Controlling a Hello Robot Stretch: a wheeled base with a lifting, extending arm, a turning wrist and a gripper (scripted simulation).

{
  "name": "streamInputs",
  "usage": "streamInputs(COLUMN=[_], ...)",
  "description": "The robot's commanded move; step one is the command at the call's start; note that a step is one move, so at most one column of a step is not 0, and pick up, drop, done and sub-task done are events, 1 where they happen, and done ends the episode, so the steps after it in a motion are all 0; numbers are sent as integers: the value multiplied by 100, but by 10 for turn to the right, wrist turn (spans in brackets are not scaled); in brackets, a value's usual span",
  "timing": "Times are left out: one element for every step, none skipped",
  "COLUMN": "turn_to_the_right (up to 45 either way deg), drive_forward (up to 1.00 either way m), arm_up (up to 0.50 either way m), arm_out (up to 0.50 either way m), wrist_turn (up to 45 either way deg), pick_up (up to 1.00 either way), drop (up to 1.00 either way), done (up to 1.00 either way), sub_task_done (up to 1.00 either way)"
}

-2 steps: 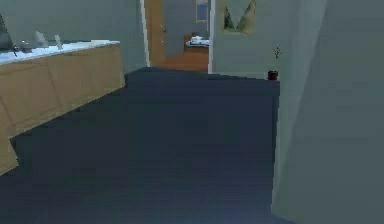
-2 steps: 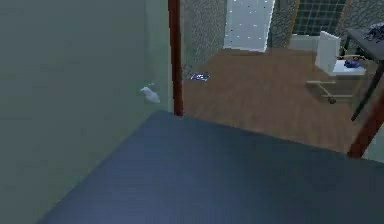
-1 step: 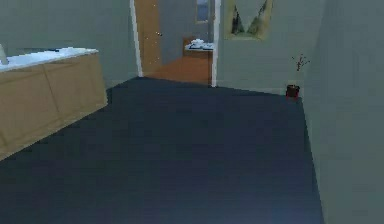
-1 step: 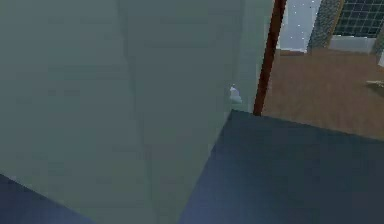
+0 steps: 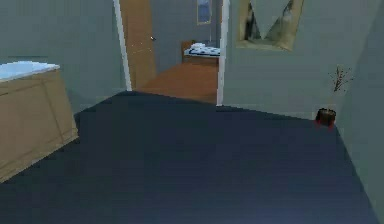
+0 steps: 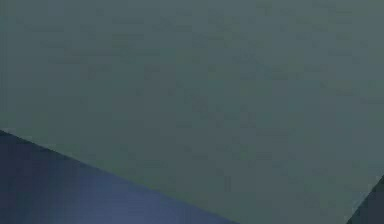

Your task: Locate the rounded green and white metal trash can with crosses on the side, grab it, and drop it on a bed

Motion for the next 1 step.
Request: streamInputs(turn_to_the_right=[0], drive_forward=[100], arm_up=[0], arm_out=[0], wrist_turn=[0], pick_up=[0], drop=[0], done=[0], sub_task_done=[0])
